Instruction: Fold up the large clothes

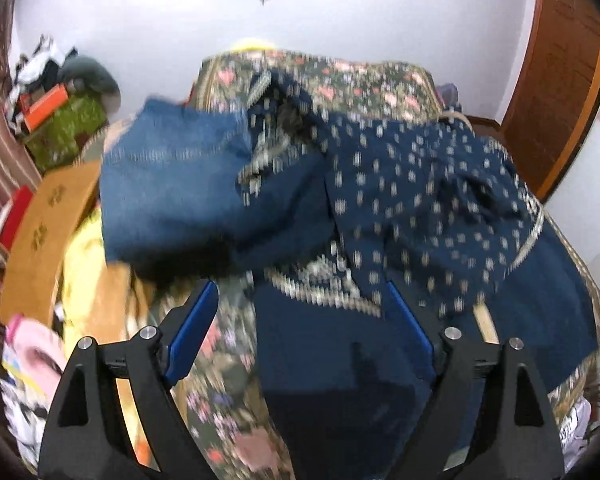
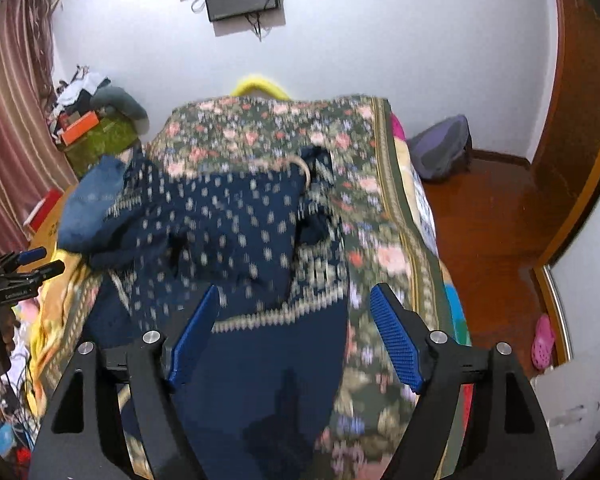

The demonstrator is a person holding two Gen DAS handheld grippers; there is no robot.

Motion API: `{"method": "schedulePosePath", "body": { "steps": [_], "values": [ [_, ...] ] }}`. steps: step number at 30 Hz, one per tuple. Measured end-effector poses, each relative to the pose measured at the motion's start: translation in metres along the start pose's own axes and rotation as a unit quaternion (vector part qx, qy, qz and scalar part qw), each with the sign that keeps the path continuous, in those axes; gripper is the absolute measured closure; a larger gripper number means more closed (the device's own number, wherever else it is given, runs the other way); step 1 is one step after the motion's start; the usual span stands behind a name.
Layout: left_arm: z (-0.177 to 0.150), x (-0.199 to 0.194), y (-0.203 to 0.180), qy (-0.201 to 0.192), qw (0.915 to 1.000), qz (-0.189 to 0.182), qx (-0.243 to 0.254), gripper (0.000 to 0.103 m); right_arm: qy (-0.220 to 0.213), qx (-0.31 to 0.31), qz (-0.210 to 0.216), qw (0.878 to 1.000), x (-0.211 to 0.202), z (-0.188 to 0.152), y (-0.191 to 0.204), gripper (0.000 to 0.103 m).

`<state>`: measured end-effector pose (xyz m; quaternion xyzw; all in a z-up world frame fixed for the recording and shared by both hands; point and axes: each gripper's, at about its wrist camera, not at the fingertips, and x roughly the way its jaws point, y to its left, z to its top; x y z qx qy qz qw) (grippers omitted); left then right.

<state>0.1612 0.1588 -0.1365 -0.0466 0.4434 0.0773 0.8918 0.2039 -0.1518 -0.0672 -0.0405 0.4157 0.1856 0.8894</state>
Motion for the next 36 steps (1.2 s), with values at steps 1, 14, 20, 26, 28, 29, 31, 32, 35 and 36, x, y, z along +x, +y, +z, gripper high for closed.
{"method": "schedulePosePath", "body": {
  "steps": [1, 14, 20, 26, 28, 29, 31, 32, 35, 36],
  "values": [
    [-0.007, 0.003, 0.002, 0.008, 0.9999, -0.003, -0.006, 0.019, 0.007, 0.002, -0.001, 1.0, 0.0, -0.007, 0.0, 0.028],
    [-0.107, 0.065, 0.041, 0.136, 0.9755, -0.068, -0.159, 0.019, 0.124, 0.098, 0.048, 0.986, 0.043, -0.091, -0.016, 0.028],
    [-0.123, 0.076, 0.049, 0.145, 0.9443, -0.157, -0.251, 0.021, 0.115, 0.14, 0.1, 0.978, 0.049, -0.1, -0.02, 0.026],
    [-0.109, 0.053, 0.024, 0.11, 0.9602, -0.168, -0.195, 0.071, 0.104, 0.143, 0.135, 0.975, 0.046, -0.092, -0.014, 0.071],
    [-0.101, 0.044, 0.02, 0.097, 0.9619, -0.178, -0.183, 0.09, 0.097, 0.144, 0.152, 0.973, 0.042, -0.086, -0.014, 0.089],
    [-0.095, 0.038, 0.019, 0.087, 0.9618, -0.185, -0.182, 0.096, 0.092, 0.149, 0.168, 0.97, 0.039, -0.082, -0.014, 0.091],
    [-0.081, 0.024, 0.02, 0.066, 0.9613, -0.199, -0.179, 0.096, 0.079, 0.152, 0.188, 0.967, 0.036, -0.071, -0.015, 0.093],
    [-0.071, 0.015, 0.021, 0.049, 0.9611, -0.206, -0.177, 0.096, 0.07, 0.146, 0.195, 0.967, 0.032, -0.062, -0.013, 0.094],
    [-0.041, -0.005, 0.031, 0.005, 0.9562, -0.229, -0.183, 0.096, 0.041, 0.126, 0.203, 0.97, 0.023, -0.035, -0.006, 0.094],
    [-0.032, -0.009, 0.034, -0.006, 0.9542, -0.235, -0.185, 0.096, 0.033, 0.12, 0.205, 0.971, 0.023, -0.026, -0.004, 0.095]
  ]
}}
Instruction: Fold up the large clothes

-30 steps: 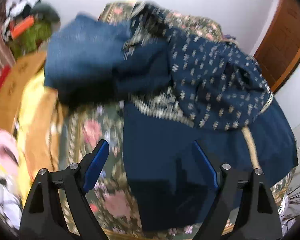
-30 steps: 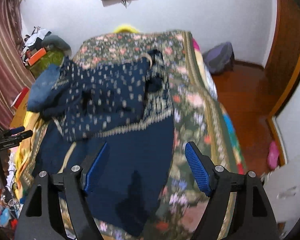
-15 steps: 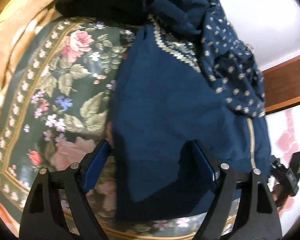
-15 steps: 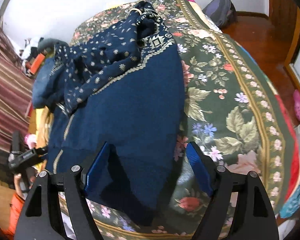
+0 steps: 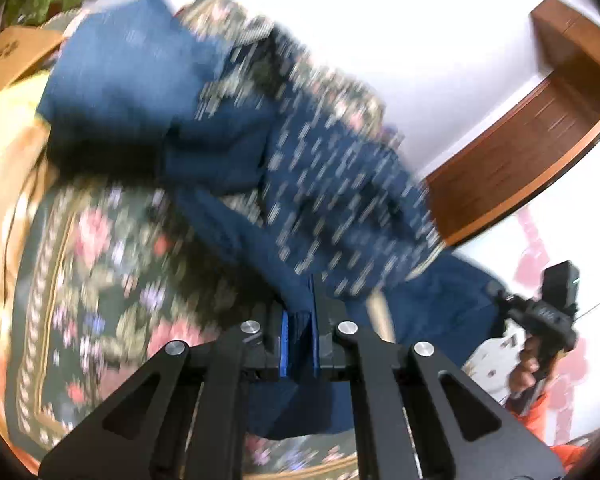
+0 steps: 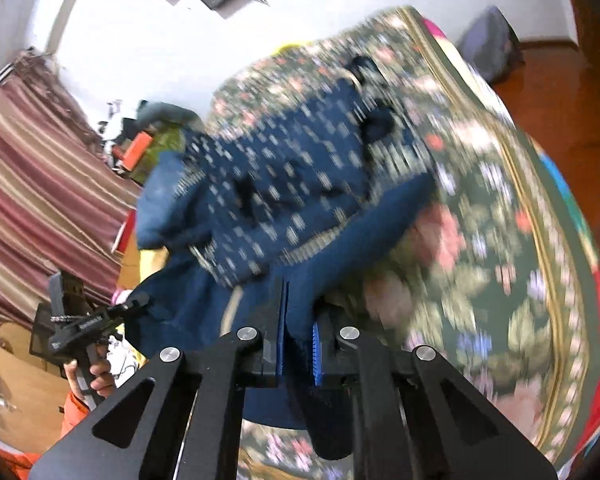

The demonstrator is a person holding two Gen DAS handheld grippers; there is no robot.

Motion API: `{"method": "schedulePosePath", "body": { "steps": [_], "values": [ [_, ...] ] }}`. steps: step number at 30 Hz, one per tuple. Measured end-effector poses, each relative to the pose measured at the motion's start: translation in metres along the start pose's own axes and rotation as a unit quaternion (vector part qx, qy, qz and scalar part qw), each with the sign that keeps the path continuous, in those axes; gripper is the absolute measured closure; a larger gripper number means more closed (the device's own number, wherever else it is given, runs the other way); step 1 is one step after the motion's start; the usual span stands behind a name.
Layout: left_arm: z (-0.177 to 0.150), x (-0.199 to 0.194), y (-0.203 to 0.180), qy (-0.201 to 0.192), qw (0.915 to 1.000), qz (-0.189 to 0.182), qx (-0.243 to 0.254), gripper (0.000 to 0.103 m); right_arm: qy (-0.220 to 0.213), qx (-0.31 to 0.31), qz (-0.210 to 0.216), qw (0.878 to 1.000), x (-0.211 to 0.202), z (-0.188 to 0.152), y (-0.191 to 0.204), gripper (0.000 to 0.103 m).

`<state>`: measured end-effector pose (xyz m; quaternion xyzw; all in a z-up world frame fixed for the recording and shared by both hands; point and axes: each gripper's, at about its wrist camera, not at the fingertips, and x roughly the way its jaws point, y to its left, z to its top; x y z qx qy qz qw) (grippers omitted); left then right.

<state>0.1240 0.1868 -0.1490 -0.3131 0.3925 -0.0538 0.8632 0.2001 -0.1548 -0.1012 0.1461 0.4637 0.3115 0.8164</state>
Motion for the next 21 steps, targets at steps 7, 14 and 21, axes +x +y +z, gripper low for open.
{"method": "schedulePosePath", "body": {
  "steps": [7, 14, 21],
  "values": [
    [0.094, -0.001, -0.022, -0.064, 0.9975, -0.017, 0.023, 0.096, -0.053, -0.028, -0.003, 0.998, 0.014, 0.078, 0.012, 0.095],
    [0.179, 0.055, -0.007, -0.088, 0.9936, 0.063, 0.033, 0.096, -0.079, 0.025, -0.032, 0.996, 0.062, 0.148, -0.032, 0.095],
    [0.209, 0.141, 0.034, -0.031, 0.9874, 0.151, 0.037, 0.093, -0.023, 0.06, -0.082, 0.995, 0.134, 0.173, -0.085, 0.095]
  ]
}}
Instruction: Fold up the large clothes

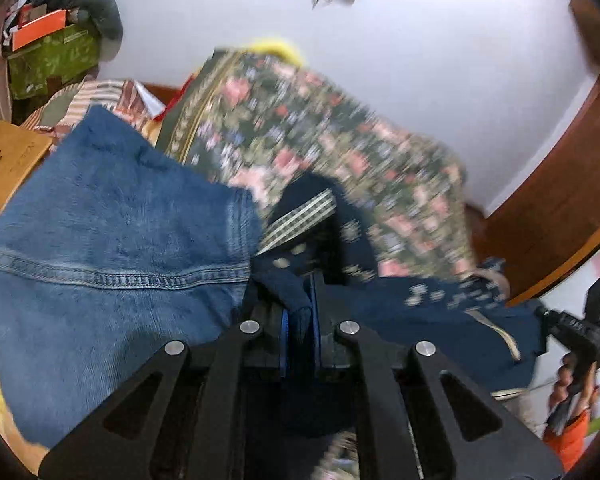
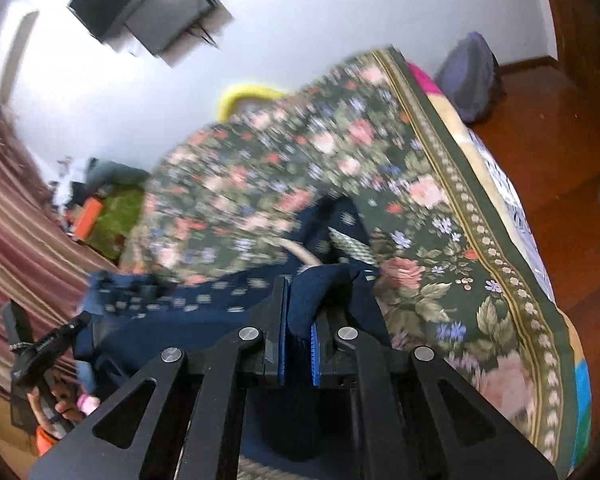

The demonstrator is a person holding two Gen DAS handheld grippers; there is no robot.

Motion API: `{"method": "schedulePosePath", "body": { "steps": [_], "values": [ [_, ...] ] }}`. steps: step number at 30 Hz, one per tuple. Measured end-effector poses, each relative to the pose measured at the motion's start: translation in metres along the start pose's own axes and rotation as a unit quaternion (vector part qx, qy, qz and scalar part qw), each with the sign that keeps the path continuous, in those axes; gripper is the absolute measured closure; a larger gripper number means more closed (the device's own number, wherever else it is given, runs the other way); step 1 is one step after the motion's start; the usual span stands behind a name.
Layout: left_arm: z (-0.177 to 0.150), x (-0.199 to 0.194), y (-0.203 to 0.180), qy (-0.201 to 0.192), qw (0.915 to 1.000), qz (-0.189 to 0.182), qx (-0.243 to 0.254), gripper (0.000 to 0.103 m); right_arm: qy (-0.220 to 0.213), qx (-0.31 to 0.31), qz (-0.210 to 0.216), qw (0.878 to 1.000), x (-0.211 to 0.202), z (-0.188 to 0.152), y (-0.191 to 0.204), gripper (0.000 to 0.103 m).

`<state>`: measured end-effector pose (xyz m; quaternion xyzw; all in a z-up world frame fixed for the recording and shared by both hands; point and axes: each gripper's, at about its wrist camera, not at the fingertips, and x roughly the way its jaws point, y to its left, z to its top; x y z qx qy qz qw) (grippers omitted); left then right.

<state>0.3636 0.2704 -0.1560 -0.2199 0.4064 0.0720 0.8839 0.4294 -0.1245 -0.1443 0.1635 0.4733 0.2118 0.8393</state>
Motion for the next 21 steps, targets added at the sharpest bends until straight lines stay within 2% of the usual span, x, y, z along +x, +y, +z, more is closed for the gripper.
{"method": "schedulePosePath", "body": {
  "steps": [2, 5, 7, 9, 10, 12, 13, 16, 17, 19, 21],
  "values": [
    [-0.001, 0.016, 0.002, 0.016, 0.9998, 0.009, 0.005, 0.093, 0.015, 0.001, -0.005, 1.0, 0.011, 0.0, -0.006, 0.095],
    [-0.005, 0.016, -0.003, 0.017, 0.9993, 0.019, 0.028, 0.09, 0.024, -0.001, 0.001, 1.0, 0.012, 0.001, -0.01, 0.094],
    [-0.006, 0.009, -0.012, 0.02, 0.9983, 0.024, 0.05, 0.081, 0.038, 0.001, 0.004, 0.999, 0.006, 0.003, -0.009, 0.093],
    [-0.008, -0.002, -0.024, 0.022, 0.9964, 0.026, 0.078, 0.064, 0.047, 0.004, 0.001, 0.999, 0.001, 0.006, -0.007, 0.089],
    [-0.01, -0.009, -0.03, 0.022, 0.9955, 0.027, 0.088, 0.06, 0.048, 0.0, -0.005, 0.999, -0.005, 0.006, -0.004, 0.087],
    [-0.013, -0.026, -0.044, 0.018, 0.9929, 0.03, 0.114, 0.042, 0.036, -0.016, -0.019, 0.999, -0.018, 0.005, 0.004, 0.073],
    [-0.015, -0.032, -0.049, 0.01, 0.9918, 0.036, 0.122, 0.037, 0.023, -0.032, -0.023, 0.999, -0.027, 0.003, 0.01, 0.07],
    [-0.024, -0.058, -0.066, -0.027, 0.9849, 0.055, 0.162, 0.024, 0.001, -0.077, -0.035, 0.996, -0.053, -0.006, 0.026, 0.067],
    [-0.027, -0.064, -0.069, -0.033, 0.983, 0.056, 0.172, 0.017, -0.003, -0.098, -0.04, 0.994, -0.062, -0.012, 0.033, 0.067],
    [-0.037, -0.073, -0.075, -0.043, 0.98, 0.059, 0.185, 0.014, -0.01, -0.131, -0.041, 0.99, -0.07, -0.024, 0.044, 0.067],
    [-0.046, -0.073, -0.079, -0.035, 0.9783, 0.062, 0.195, 0.014, -0.007, -0.159, -0.04, 0.986, -0.075, -0.037, 0.054, 0.066]
  ]
}}
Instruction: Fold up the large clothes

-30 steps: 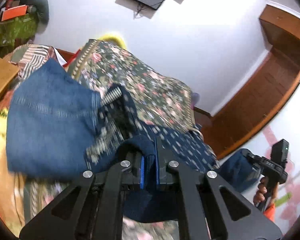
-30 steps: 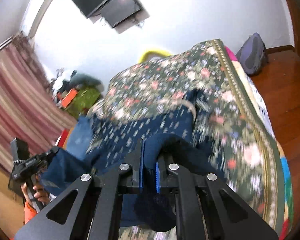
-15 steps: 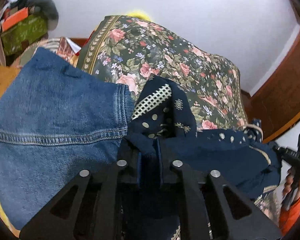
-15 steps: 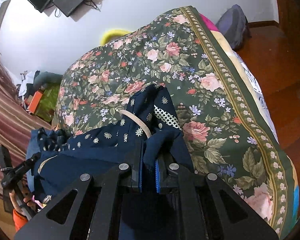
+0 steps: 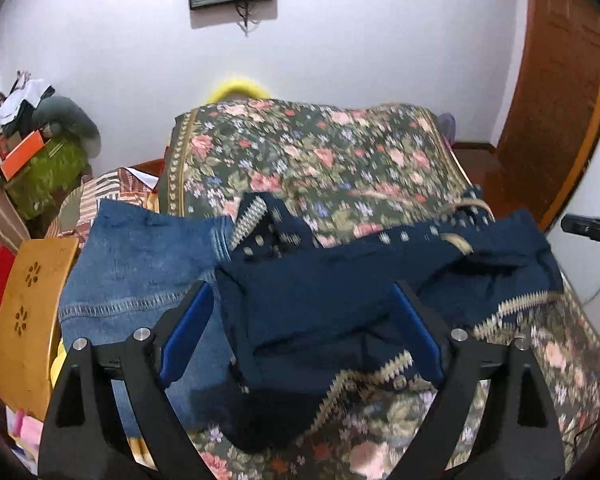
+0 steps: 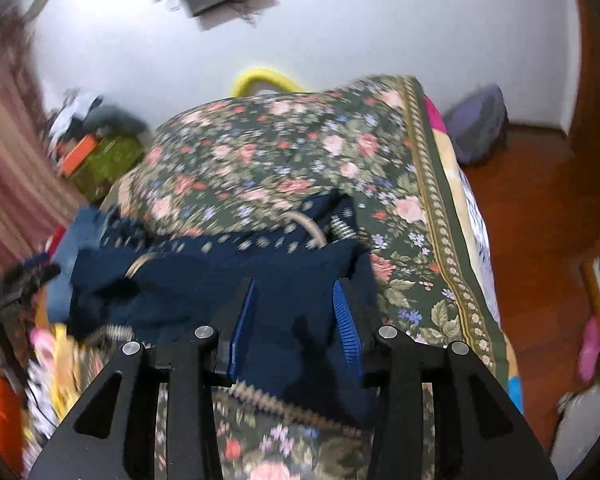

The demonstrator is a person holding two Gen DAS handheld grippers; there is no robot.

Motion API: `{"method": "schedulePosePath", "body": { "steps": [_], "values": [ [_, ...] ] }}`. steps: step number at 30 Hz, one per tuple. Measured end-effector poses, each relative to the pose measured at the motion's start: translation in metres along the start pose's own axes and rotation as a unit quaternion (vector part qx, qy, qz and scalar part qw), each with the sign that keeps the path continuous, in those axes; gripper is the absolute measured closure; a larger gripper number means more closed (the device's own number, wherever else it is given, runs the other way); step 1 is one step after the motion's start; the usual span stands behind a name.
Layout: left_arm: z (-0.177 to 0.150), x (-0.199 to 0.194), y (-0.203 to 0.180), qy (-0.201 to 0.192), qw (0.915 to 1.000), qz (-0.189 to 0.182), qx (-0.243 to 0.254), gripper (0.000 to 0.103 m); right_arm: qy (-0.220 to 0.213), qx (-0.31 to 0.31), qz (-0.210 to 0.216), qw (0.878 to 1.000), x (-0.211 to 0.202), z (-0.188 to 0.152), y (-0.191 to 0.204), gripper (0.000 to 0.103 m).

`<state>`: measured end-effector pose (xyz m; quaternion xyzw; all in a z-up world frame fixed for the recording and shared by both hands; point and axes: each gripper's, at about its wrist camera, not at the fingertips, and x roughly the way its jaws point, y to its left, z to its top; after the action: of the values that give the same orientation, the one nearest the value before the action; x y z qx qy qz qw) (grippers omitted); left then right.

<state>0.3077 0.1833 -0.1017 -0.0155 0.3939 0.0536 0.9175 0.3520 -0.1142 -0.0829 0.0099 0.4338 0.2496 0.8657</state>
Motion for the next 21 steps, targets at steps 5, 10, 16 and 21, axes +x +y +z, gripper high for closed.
{"method": "schedulePosePath", "body": {
  "steps": [5, 10, 16, 21],
  "values": [
    [-0.024, 0.024, -0.018, 0.036, 0.9985, 0.026, 0.031, 0.014, 0.03, -0.039, 0.011, 0.999, 0.014, -0.023, 0.026, 0.066],
    [-0.034, 0.058, -0.02, 0.045, 0.9923, 0.103, 0.053, 0.014, 0.074, -0.044, 0.011, 0.996, 0.058, -0.032, 0.035, 0.066],
    [-0.004, 0.086, 0.011, 0.032, 0.9902, 0.136, 0.014, 0.014, 0.083, -0.066, -0.011, 0.994, 0.092, -0.003, 0.04, 0.066],
    [0.037, 0.108, 0.035, 0.031, 0.9914, 0.125, -0.022, 0.014, 0.058, -0.02, -0.03, 0.998, 0.112, 0.046, 0.024, 0.066]
  ]
}}
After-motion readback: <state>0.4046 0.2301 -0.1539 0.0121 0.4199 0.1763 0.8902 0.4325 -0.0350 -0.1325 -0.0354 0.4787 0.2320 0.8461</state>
